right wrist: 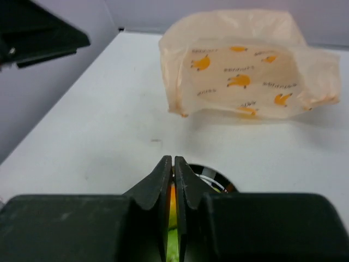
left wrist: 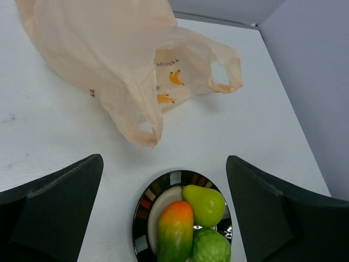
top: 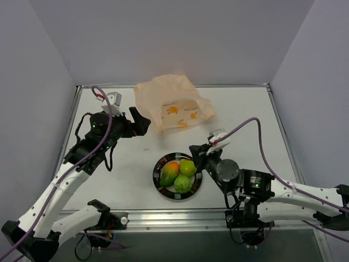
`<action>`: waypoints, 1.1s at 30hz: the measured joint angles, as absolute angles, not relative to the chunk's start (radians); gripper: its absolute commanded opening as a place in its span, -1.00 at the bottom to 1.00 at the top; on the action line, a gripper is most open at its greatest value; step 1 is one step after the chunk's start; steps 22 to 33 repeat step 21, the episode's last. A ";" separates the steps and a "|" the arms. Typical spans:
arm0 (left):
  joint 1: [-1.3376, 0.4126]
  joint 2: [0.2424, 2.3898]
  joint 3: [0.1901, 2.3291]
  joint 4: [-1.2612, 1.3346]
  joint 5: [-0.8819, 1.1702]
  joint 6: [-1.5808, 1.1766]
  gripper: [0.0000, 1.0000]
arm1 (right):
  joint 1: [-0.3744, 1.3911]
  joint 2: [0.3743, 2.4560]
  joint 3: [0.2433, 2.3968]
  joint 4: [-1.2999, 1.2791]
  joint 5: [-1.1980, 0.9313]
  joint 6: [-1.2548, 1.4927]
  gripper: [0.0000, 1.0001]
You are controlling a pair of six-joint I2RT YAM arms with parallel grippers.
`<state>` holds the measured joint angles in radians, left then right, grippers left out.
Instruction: Take the fake fruits out of the plastic bag
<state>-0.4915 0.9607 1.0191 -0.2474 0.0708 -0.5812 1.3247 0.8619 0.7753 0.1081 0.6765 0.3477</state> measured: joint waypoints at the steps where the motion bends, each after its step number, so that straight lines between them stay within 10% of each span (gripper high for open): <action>1: -0.492 0.942 1.044 -0.285 0.067 -0.566 0.88 | 1.325 0.848 0.797 0.108 0.712 0.324 -1.00; 5: -0.496 0.852 1.140 -0.397 0.023 -0.481 0.88 | 1.324 0.797 0.879 0.112 0.854 0.231 -0.99; 11: -0.498 0.679 1.093 -0.447 -0.124 -0.376 0.88 | 1.321 0.716 0.906 0.114 1.092 0.140 0.54; 14: -0.494 0.642 1.047 -0.455 -0.167 -0.341 0.88 | 1.314 0.684 0.905 0.111 1.164 0.126 0.90; 33: -0.443 0.653 0.986 -0.476 -0.171 -0.285 0.88 | 1.239 0.689 0.865 0.112 1.229 0.146 0.97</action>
